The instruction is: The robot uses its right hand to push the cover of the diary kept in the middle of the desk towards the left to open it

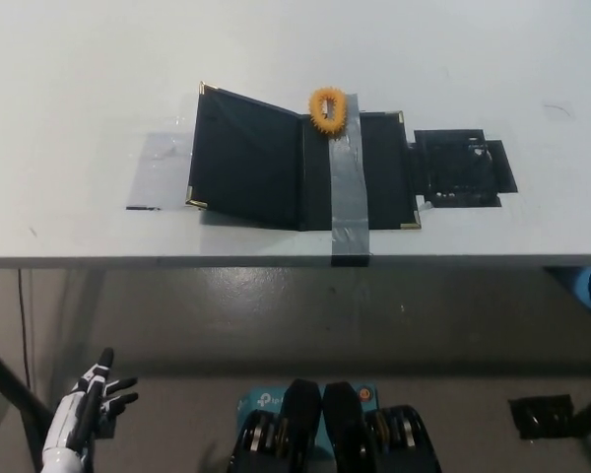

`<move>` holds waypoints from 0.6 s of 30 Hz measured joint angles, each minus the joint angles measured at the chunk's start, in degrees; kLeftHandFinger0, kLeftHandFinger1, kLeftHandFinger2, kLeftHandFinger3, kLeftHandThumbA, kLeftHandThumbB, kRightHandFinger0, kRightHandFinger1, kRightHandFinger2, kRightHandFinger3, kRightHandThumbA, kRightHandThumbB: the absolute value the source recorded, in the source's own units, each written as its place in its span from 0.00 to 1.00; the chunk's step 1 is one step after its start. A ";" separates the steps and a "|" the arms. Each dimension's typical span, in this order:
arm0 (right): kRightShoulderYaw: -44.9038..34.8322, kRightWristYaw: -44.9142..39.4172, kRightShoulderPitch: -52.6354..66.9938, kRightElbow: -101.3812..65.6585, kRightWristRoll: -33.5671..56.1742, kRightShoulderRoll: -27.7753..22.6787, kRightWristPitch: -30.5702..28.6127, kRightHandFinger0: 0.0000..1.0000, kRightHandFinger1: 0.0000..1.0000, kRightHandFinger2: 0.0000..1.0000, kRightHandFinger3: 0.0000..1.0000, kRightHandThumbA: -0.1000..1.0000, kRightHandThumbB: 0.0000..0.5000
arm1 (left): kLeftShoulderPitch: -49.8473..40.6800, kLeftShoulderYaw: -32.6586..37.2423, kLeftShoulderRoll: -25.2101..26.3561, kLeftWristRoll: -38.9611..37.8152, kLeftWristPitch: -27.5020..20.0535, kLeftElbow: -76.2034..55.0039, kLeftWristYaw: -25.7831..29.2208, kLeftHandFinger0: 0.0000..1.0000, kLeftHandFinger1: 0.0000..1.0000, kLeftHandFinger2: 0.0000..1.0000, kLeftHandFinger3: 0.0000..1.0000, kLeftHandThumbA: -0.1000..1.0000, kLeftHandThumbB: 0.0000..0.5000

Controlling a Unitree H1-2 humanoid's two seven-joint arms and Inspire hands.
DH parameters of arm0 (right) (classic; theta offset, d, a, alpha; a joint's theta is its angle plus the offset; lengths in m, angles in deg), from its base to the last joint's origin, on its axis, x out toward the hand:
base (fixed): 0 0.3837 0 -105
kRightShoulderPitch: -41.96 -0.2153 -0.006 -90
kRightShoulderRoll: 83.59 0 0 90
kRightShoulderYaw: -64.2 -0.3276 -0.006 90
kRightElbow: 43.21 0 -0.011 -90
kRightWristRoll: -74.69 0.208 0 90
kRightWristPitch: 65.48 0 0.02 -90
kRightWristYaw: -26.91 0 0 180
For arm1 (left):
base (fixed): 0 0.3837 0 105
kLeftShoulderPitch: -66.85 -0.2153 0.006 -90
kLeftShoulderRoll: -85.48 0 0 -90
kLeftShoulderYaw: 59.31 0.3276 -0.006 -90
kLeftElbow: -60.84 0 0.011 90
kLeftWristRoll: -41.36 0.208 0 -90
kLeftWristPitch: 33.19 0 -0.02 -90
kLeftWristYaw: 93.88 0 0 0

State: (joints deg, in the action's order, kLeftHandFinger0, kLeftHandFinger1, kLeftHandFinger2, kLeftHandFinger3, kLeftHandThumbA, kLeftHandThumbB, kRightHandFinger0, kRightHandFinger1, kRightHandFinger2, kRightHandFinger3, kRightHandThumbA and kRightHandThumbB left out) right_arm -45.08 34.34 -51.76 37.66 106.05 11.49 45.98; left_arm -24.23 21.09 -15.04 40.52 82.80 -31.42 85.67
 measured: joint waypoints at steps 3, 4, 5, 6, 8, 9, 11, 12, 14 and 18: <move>-0.73 -0.61 0.55 4.49 -0.43 0.80 -1.81 0.82 0.89 0.94 0.99 0.91 0.33 | 0.05 0.00 0.11 0.01 0.00 0.00 0.00 0.98 0.78 0.79 0.96 0.92 0.50; -0.85 -0.69 0.51 6.19 -0.82 1.01 -2.58 0.78 0.85 0.91 0.97 0.92 0.33 | 0.07 0.04 0.14 0.02 0.00 0.00 -0.01 0.98 0.78 0.77 0.96 0.92 0.51; -0.88 -0.75 0.49 7.78 -1.14 1.09 -3.27 0.74 0.83 0.88 0.96 0.93 0.36 | 0.07 0.04 0.13 0.01 0.00 0.00 0.00 0.98 0.77 0.77 0.95 0.92 0.52; -0.88 -0.82 0.52 9.39 -1.50 1.15 -4.02 0.70 0.80 0.86 0.94 0.95 0.38 | 0.05 0.03 0.14 0.01 0.00 -0.01 0.00 0.98 0.77 0.77 0.95 0.92 0.55; -0.49 -1.23 0.54 12.91 -2.66 0.97 -5.65 0.67 0.77 0.85 0.93 0.97 0.38 | 0.04 0.03 0.15 0.02 0.00 -0.01 0.00 0.97 0.76 0.76 0.94 0.92 0.53; -0.25 -1.53 0.57 14.69 -3.38 0.82 -6.75 0.61 0.71 0.81 0.89 0.97 0.41 | 0.04 0.03 0.15 0.02 0.00 -0.01 0.00 0.97 0.77 0.77 0.94 0.93 0.55; 0.17 -1.93 0.64 17.30 -4.40 0.52 -8.32 0.54 0.62 0.73 0.83 0.94 0.44 | 0.06 0.05 0.17 0.03 0.00 -0.01 0.00 0.98 0.78 0.77 0.95 0.93 0.53; 0.38 -2.17 0.66 18.87 -5.12 0.28 -9.29 0.50 0.59 0.71 0.82 0.94 0.45 | 0.07 0.04 0.17 0.02 0.01 -0.02 0.00 0.98 0.77 0.76 0.95 0.93 0.55; 0.60 -2.37 0.68 21.80 -6.28 -0.12 -10.82 0.42 0.54 0.70 0.82 0.94 0.45 | 0.11 0.01 0.18 0.02 0.02 -0.03 0.00 0.97 0.74 0.72 0.93 0.93 0.56; 0.64 -2.50 0.89 24.01 -7.84 -0.32 -12.16 0.40 0.46 0.62 0.81 0.92 0.45 | 0.30 -0.25 0.17 -0.04 0.02 -0.10 0.01 0.97 0.74 0.72 0.92 0.92 0.55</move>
State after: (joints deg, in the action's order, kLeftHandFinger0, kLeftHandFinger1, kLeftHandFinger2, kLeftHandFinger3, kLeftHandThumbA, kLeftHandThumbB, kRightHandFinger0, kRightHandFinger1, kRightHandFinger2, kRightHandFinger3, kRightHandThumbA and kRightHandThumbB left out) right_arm -44.44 31.84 -50.86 61.67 98.21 11.17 33.81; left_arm -23.93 20.84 -14.87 40.48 82.82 -31.52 85.67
